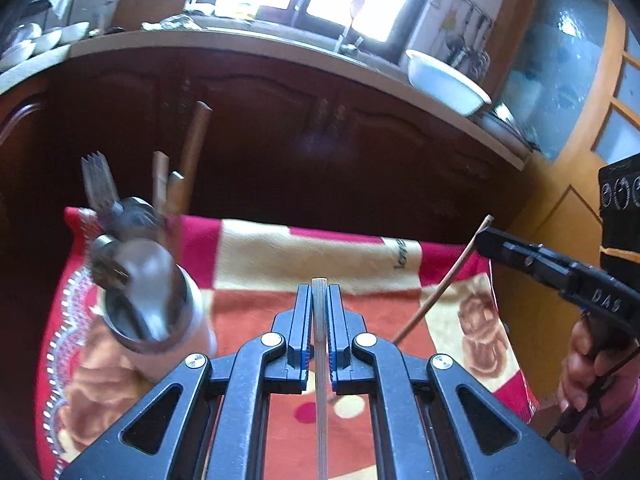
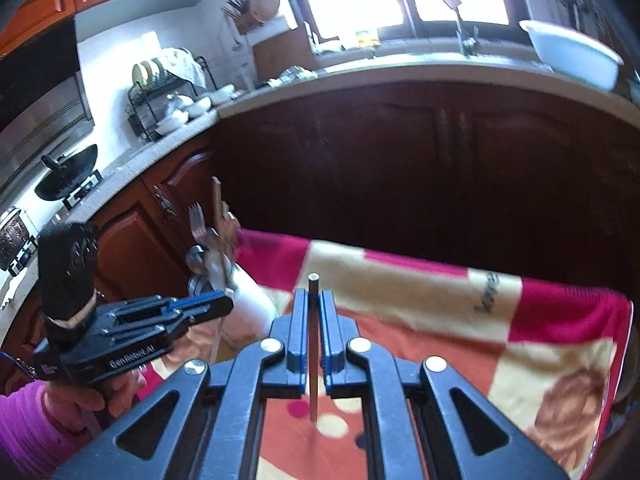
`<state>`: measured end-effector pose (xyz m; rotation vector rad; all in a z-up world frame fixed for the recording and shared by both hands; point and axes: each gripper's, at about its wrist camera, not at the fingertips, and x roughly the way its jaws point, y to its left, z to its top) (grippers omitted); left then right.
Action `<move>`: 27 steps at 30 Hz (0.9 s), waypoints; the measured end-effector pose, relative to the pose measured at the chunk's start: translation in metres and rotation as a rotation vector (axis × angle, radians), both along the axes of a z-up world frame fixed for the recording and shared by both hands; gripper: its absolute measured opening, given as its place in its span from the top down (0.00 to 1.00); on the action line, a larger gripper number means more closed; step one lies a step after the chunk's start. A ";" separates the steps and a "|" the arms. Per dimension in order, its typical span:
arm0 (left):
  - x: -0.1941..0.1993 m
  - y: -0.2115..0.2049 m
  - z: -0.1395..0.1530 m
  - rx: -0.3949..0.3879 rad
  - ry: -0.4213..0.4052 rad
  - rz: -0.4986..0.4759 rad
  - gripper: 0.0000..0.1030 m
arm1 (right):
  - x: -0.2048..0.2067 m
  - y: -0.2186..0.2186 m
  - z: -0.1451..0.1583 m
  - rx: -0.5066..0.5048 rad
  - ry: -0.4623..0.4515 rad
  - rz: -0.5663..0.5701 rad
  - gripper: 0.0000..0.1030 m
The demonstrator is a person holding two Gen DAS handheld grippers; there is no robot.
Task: Organize utensils
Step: 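Carry both chopsticks to the canister and lower them into it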
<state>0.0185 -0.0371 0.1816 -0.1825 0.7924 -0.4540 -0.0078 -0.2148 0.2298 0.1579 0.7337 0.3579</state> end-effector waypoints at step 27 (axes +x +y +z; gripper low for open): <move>0.069 0.121 0.050 -0.074 -0.342 0.329 0.68 | 0.078 0.149 0.079 -0.051 -0.129 0.227 0.95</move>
